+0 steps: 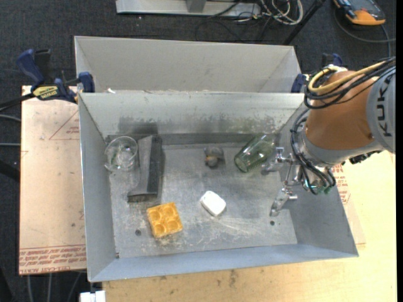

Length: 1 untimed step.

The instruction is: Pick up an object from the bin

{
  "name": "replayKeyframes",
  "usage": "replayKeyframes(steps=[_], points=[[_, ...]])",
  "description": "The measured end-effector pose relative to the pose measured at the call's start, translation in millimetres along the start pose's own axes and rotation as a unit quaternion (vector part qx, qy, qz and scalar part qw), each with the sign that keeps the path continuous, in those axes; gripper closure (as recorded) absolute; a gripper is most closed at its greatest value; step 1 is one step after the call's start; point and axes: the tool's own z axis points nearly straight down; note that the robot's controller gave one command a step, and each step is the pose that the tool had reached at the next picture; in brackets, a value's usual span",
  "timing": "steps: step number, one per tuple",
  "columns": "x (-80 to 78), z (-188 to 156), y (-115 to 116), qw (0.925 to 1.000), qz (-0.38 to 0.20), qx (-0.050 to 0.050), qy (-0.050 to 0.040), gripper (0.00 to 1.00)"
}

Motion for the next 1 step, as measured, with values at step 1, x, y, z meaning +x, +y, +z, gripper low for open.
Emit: replayKeyframes(steps=[1], points=[[-1.7,-4.3,0.2,1.0,-0.001,0.0,-0.0037,0.0]])
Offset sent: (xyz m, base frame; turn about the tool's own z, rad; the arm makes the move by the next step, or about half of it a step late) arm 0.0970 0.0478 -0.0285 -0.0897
